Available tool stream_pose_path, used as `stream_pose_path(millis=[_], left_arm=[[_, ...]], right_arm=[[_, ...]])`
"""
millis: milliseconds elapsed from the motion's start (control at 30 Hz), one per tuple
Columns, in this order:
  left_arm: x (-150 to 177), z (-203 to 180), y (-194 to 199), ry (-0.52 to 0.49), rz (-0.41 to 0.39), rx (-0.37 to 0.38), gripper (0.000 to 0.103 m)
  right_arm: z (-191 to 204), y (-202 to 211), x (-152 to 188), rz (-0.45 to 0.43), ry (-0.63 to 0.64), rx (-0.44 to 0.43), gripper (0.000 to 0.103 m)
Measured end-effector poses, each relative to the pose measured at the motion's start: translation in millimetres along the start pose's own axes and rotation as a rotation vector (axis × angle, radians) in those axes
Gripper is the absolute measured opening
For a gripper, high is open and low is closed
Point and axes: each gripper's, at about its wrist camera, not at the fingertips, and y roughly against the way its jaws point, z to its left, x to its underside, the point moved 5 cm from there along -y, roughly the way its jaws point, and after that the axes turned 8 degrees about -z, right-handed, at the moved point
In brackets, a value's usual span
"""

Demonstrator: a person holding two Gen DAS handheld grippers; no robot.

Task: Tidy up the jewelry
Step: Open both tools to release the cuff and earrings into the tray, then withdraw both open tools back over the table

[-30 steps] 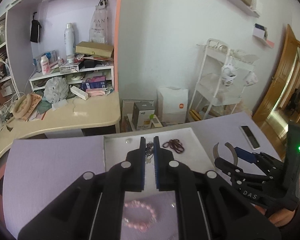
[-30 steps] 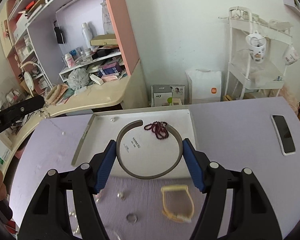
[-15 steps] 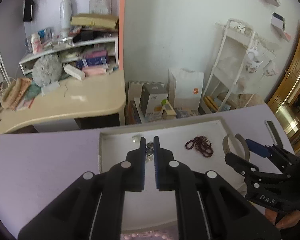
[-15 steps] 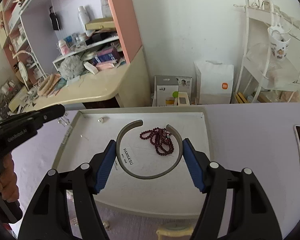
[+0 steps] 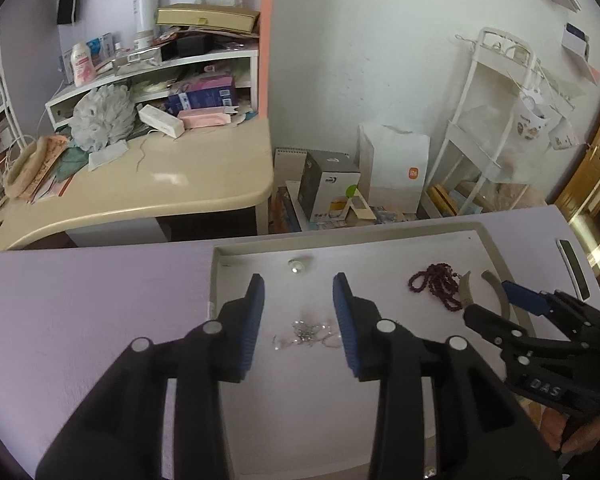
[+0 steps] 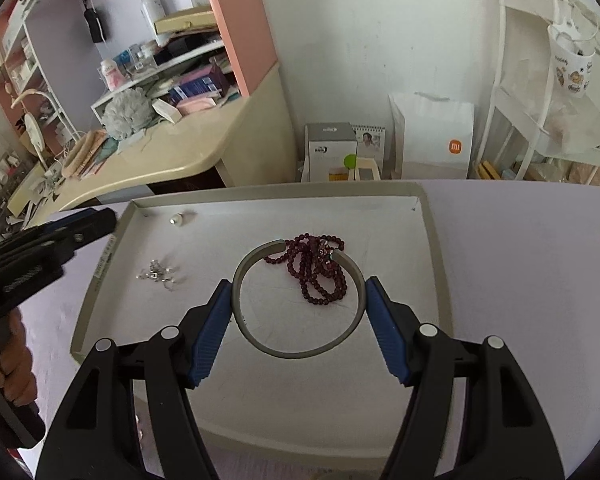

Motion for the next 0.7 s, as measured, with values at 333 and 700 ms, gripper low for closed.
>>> stream_pose_path(millis=[333, 700], left_arm=[[-4, 8, 5, 0.018, -0.030, -0.007, 0.043], [3, 12, 46, 0.033, -0.070, -0.027, 0.054]], right_arm=[[0, -21, -2, 0.042, 0.019, 0.019, 0.072], [-11, 43, -1, -0.059, -0.032, 0.009, 0.081]])
